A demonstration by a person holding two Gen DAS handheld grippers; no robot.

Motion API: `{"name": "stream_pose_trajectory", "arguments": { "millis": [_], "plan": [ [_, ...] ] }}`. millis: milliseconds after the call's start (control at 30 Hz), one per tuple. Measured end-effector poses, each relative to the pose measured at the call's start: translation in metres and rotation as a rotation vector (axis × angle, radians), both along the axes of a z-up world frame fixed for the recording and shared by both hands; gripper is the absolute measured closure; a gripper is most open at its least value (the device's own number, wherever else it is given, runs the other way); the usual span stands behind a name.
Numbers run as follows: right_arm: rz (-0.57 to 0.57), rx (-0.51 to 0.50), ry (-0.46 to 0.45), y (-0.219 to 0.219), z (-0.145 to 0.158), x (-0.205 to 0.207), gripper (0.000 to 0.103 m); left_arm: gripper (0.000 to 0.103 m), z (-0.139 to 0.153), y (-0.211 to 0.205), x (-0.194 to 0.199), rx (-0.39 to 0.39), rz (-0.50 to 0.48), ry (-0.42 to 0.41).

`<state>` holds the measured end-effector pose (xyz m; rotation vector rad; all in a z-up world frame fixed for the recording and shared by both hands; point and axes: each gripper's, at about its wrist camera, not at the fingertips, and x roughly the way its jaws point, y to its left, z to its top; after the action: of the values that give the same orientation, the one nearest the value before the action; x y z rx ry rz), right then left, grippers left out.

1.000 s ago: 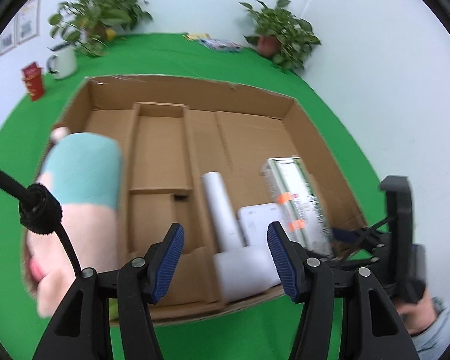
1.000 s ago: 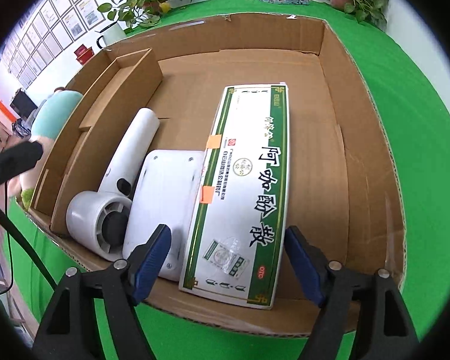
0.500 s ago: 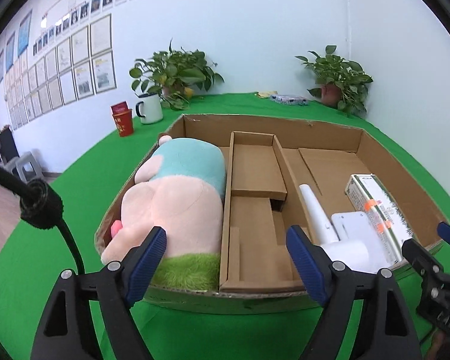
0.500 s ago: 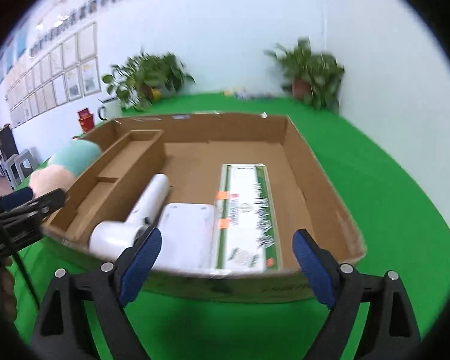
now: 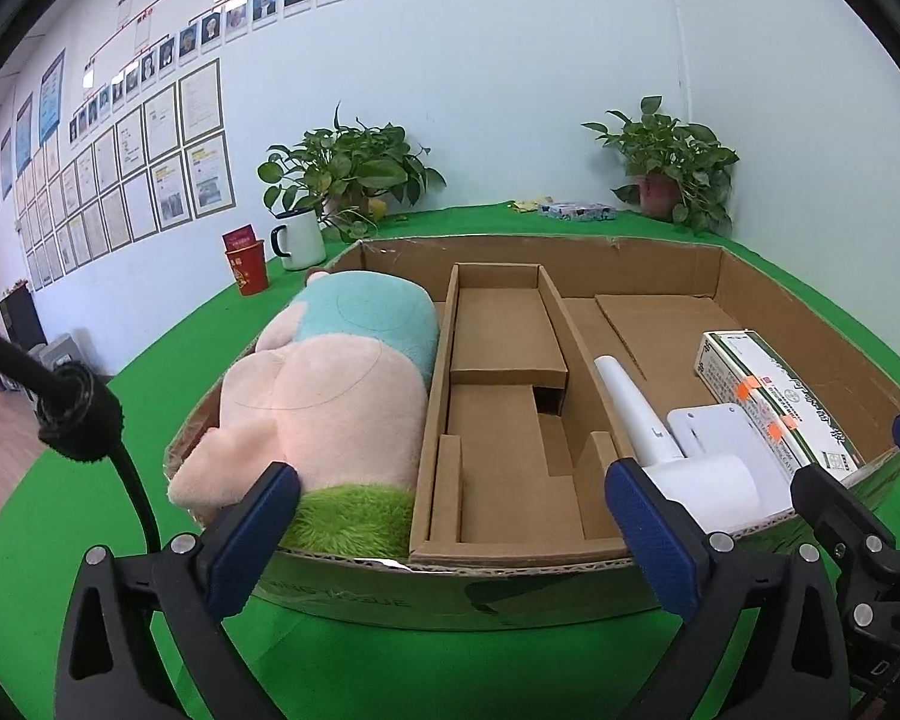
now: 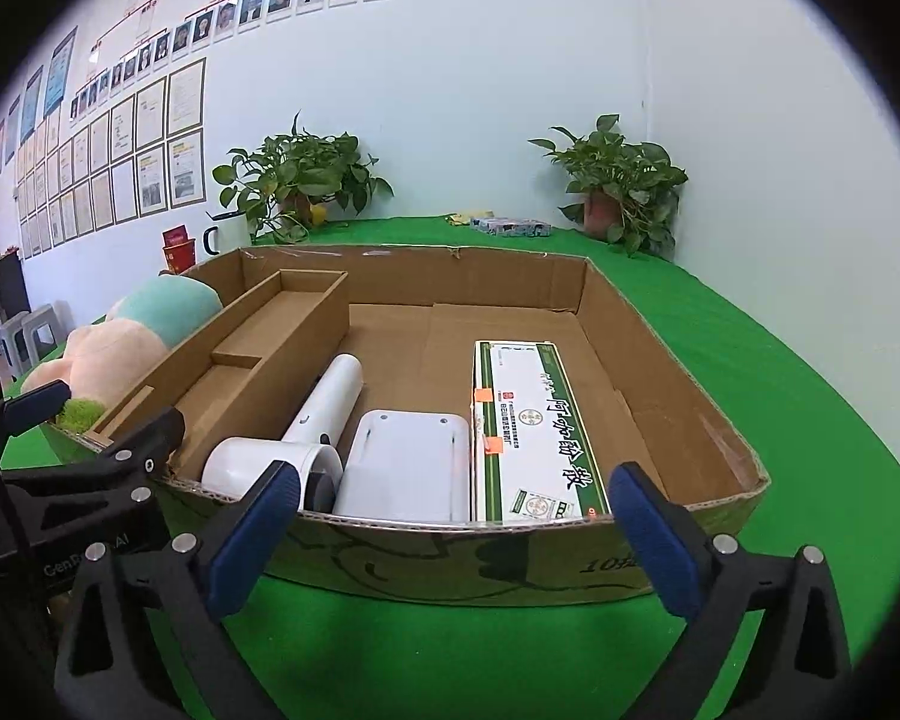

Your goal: Organize objects

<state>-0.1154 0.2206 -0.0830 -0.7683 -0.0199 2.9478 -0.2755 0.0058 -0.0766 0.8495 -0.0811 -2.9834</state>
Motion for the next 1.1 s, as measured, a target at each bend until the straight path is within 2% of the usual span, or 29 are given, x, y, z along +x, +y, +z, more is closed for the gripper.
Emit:
{"name": "stream_pose_trajectory", "arguments": {
  "millis": [1100],
  "plan": [
    [-0.010,0.018,-0.005,-0.0014,-0.0013,-0.0004,0.001,0.000,-0.0011,0.0060,-0.0040,-0.005,0.003,-0.008]
  ]
}}
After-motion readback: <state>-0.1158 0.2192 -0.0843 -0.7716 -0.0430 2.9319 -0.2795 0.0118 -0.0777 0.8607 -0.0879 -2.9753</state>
